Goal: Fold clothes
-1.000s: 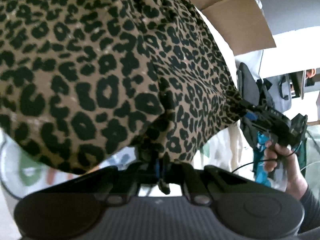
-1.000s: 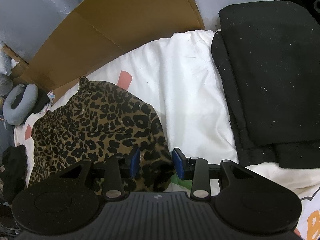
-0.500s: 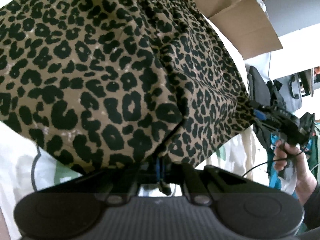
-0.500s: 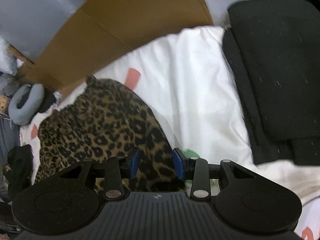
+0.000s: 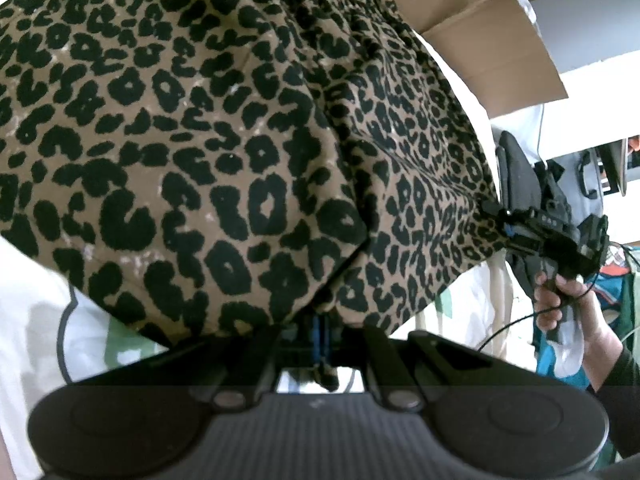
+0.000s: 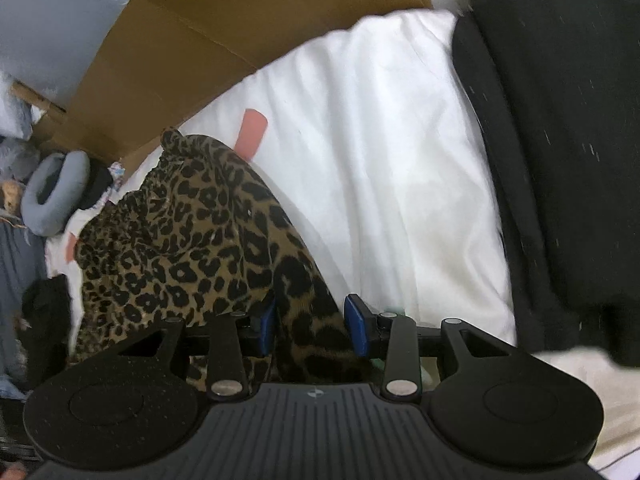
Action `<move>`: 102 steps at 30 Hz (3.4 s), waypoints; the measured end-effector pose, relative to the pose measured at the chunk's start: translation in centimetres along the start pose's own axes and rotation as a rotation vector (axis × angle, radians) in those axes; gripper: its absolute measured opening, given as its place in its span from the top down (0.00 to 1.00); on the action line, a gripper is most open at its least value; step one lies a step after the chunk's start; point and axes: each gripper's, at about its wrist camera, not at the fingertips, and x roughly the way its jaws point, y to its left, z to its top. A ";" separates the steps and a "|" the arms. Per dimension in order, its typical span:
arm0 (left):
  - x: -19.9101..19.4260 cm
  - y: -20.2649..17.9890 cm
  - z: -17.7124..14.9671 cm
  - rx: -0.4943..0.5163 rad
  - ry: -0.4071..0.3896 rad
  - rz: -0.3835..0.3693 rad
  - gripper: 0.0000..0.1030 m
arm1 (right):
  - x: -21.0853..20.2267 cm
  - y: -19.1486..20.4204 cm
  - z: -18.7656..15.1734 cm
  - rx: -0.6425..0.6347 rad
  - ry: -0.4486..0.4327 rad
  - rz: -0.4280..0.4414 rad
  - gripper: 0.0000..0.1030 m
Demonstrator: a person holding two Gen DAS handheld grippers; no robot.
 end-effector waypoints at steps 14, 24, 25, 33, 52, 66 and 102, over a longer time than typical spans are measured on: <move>-0.1 -0.4 -0.2 0.014 0.013 -0.037 0.98 | -1.8 -2.8 -1.8 0.122 -0.038 0.118 0.96; 0.3 -2.1 -0.7 0.017 0.057 -0.146 0.98 | -6.1 -0.5 0.3 0.082 -0.167 0.062 0.98; 0.4 -2.0 -0.7 0.012 0.061 -0.155 0.98 | -6.4 -0.3 0.4 0.079 -0.175 0.059 0.98; 0.9 -0.3 -1.1 -0.057 0.056 -0.236 0.98 | -7.9 1.0 1.5 0.060 -0.240 0.020 0.98; -0.6 0.2 -2.2 0.073 0.105 -0.179 0.81 | -6.8 2.2 0.1 0.089 -0.178 -0.231 0.74; -8.8 2.7 1.0 0.038 -0.155 -0.045 0.75 | -6.5 10.2 -2.0 -0.021 -0.101 -0.025 0.70; -12.8 19.0 4.6 -0.003 -0.532 0.270 0.37 | 7.0 20.9 -14.7 -0.255 0.391 0.249 0.48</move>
